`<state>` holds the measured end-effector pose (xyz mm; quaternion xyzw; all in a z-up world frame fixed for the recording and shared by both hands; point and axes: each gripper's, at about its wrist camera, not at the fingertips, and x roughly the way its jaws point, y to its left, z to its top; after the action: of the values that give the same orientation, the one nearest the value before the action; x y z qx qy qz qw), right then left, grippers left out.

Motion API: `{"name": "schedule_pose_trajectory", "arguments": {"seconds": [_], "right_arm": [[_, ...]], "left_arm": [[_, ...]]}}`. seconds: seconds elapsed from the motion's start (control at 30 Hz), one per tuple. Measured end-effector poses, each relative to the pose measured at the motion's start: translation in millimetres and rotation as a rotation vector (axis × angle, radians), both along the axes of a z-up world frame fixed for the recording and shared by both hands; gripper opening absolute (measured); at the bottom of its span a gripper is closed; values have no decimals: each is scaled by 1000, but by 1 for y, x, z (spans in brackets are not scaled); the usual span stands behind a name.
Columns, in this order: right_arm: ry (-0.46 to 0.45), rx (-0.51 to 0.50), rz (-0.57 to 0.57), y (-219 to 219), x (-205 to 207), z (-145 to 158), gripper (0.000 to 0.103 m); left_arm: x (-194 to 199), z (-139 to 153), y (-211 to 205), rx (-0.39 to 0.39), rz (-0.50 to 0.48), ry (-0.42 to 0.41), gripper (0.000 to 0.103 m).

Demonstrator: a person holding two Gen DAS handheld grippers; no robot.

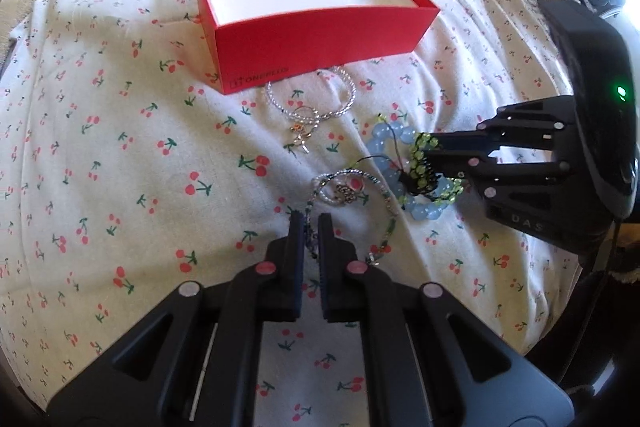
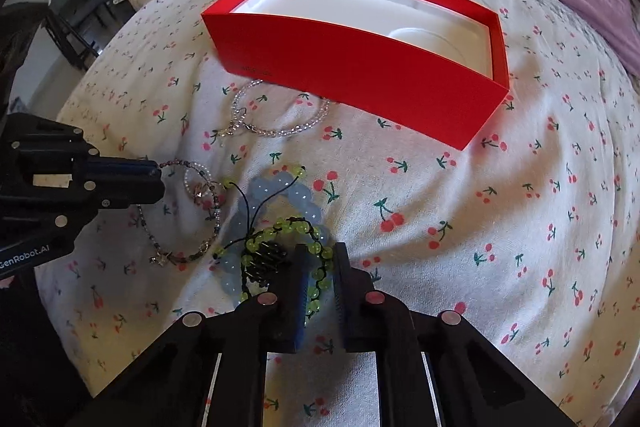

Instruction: Organize jewelry

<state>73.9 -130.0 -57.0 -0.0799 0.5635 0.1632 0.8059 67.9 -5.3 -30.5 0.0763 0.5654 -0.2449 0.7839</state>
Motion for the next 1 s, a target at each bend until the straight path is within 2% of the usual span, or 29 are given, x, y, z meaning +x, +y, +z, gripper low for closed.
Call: {"name": "schedule_pose_trajectory", "arguments": {"seconds": [0.27,0.37,0.6,0.73,1.0], "right_arm": [[29,100,-33,-10,-6,20,12],[27,110,-56,-17,-8,24,12],[23,110,-157,-43,-4,30,12],[68,74,-210,-58,1,19,12],[124,126,-255,-84,0,21,17]], "left_arm": [[-6,26,4,-53,9,-66,7],[-8,33,6,-65,19,-82,7],[-10,37,8,-62,38,-101,7],[-9,33,7,-46,52,-97,7],[-4,35,10,-36,76,-116,7]]}}
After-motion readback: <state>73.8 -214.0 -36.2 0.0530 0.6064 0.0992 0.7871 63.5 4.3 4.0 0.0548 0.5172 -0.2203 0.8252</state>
